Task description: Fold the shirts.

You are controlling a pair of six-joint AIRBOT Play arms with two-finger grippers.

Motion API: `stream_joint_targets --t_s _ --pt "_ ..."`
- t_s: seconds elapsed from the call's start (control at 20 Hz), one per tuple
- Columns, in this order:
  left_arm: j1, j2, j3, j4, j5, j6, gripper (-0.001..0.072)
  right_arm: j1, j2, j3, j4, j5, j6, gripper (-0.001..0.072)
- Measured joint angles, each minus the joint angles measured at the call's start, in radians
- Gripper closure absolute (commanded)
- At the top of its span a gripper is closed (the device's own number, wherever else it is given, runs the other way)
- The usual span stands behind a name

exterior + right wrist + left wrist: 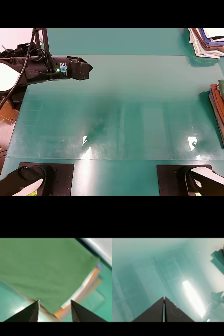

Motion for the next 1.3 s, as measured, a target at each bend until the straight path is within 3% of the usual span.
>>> stream_joint_targets --t_s 0.3,0.7,0.75,0.9,1.3 --pt "0.0 0.0 0.0 0.0 0.0 0.001 0.0675 0.192 0.027 0.021 0.135 -0.021 0.001 0.0253" --pt "0.0 0.0 0.0 -0.004 0.014 0.0 0.0675 0.827 0.031 0.107 0.242 -0.152 0.001 0.0266" --pt "0.0 0.0 0.0 -0.005 0.016 0.0 0.0675 0.893 0.031 0.109 0.244 -0.175 0.0 0.0306" --pt "0.0 0.0 0.0 -0.005 0.023 0.0 0.0675 1.062 0.031 0.115 0.25 -0.253 0.0 0.0694" --pt "0.0 0.0 0.0 -0.005 0.029 0.0 0.0675 1.233 0.031 0.117 0.253 -0.343 -0.001 0.0694"
